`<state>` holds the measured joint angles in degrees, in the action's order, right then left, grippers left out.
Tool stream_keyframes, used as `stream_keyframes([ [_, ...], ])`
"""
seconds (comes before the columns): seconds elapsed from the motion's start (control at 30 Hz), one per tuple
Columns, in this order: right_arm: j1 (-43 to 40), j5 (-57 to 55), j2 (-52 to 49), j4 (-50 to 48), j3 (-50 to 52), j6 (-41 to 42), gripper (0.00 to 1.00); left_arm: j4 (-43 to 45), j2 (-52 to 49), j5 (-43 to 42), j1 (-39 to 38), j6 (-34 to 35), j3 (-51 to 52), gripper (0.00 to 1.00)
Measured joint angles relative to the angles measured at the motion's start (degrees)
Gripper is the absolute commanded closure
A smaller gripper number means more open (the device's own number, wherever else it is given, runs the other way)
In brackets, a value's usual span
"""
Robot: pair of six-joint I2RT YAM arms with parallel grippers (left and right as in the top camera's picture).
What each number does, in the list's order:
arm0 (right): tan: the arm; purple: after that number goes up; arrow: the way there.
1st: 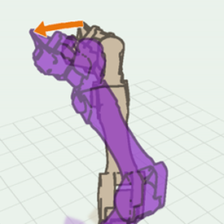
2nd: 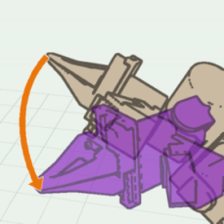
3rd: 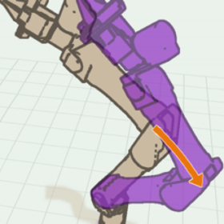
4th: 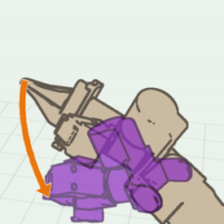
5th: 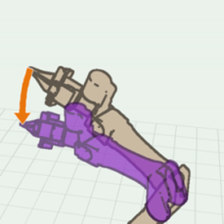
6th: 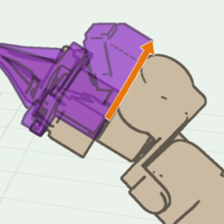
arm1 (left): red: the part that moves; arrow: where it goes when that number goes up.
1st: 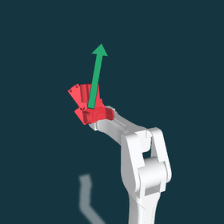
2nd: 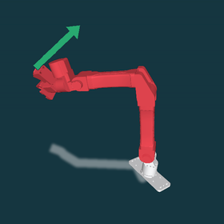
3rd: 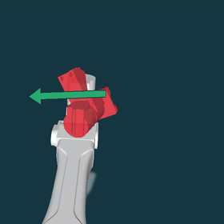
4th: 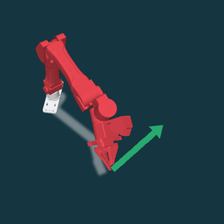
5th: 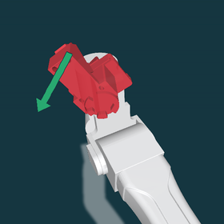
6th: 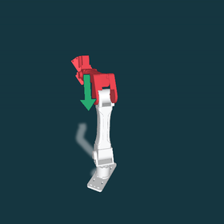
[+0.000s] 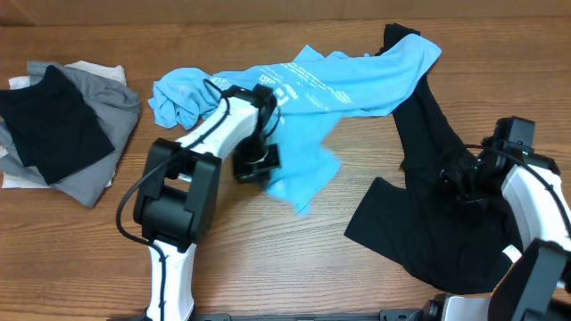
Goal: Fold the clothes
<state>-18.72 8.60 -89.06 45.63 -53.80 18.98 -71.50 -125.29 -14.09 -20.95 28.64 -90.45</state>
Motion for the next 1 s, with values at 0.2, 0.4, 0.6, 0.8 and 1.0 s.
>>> stream_keyframes([
  [0.2, 0.13, 5.49, -8.02, -5.6, 0.0, -4.09, 0.57, -12.9, 7.52, 14.23, 5.49, -3.87, 0.48, 0.96],
  [0.4, 5.18, 9.51, -8.85, -17.9, -0.13, -6.91, 0.69, -15.82, 15.39, 17.22, 9.51, -4.7, 0.55, 0.96],
  [0.6, 8.46, 8.46, -8.87, -25.79, -0.26, -6.95, 0.75, -11.78, 18.6, 17.73, 9.44, -4.26, 9.05, 0.96],
  [0.8, 8.48, 7.8, -11.85, -29.94, -0.28, -6.99, 0.75, -5.66, 19.12, 17.81, 10.29, -2.45, 18.45, 0.96],
  [1.0, 8.48, 4.85, -16.02, -33.27, -0.42, -6.99, 0.74, -1.14, 19.12, 17.86, 12.72, -1.55, 19.52, 0.96],
])
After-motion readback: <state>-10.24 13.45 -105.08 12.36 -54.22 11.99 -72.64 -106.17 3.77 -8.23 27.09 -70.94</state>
